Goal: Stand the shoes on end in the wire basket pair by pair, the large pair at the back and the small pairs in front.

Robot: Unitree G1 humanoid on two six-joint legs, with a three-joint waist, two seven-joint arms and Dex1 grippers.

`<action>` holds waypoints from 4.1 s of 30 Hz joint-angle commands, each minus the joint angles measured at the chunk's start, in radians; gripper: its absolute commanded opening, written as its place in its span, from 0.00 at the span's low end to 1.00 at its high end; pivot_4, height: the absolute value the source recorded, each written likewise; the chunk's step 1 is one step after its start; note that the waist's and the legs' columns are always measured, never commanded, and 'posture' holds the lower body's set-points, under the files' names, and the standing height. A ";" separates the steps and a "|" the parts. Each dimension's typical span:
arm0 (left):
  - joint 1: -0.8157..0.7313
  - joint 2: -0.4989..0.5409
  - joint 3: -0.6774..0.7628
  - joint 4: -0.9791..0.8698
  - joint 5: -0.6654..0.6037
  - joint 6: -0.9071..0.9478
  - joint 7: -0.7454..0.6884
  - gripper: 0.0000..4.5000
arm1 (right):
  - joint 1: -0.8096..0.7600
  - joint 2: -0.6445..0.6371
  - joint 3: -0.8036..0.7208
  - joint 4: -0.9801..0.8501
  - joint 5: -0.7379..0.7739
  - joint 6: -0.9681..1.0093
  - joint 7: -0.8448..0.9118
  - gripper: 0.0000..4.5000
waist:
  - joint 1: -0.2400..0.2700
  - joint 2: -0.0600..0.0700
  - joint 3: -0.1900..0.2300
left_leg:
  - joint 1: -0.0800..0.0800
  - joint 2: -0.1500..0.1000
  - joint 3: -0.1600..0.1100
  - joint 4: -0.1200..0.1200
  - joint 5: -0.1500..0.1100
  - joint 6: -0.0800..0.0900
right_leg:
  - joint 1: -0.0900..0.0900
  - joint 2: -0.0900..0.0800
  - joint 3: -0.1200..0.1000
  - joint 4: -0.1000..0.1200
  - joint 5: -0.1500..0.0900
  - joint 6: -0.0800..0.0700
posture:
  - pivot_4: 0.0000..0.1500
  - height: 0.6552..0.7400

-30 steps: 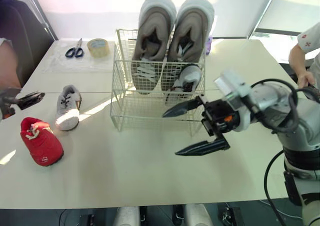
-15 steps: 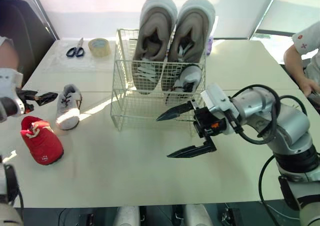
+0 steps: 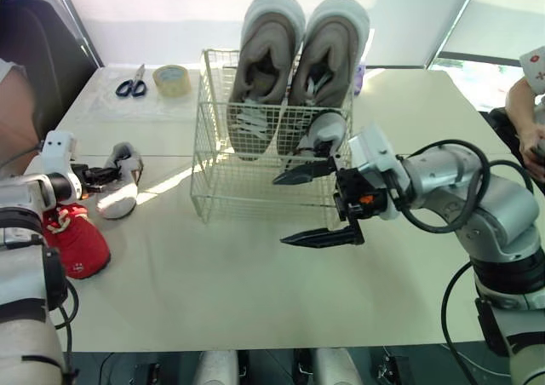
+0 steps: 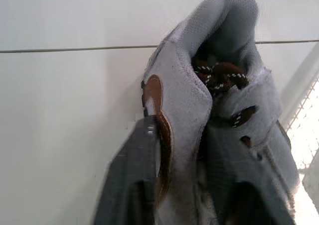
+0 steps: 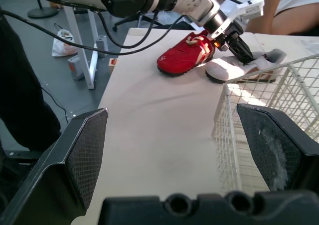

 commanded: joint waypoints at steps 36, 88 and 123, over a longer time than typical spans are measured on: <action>0.471 -0.751 -0.130 -1.414 0.008 -0.548 0.664 0.01 | 0.236 -0.261 -0.559 0.115 0.609 0.504 -0.203 1.00 | 0.004 -0.003 -0.004 | 0.006 -0.002 -0.001 0.011 -0.009 0.018 | 0.015 -0.006 0.001 -0.005 0.006 0.007 | 1.00 1.00; 0.754 -0.687 -0.154 -1.599 0.010 -0.425 0.626 0.46 | 0.254 -0.123 -0.442 0.105 0.623 0.294 -0.363 1.00 | 0.002 0.003 -0.015 | 0.000 -0.002 -0.001 0.013 -0.011 0.021 | 0.009 -0.008 0.000 -0.005 0.006 0.008 | 1.00 1.00; 0.743 -0.188 -0.043 -2.089 -1.104 0.544 0.399 0.99 | 0.650 -0.116 -0.784 0.131 0.115 0.001 -0.562 1.00 | 0.004 0.005 -0.014 | 0.000 -0.004 -0.001 0.012 -0.007 0.012 | 0.010 -0.006 0.002 -0.006 0.004 0.009 | 1.00 1.00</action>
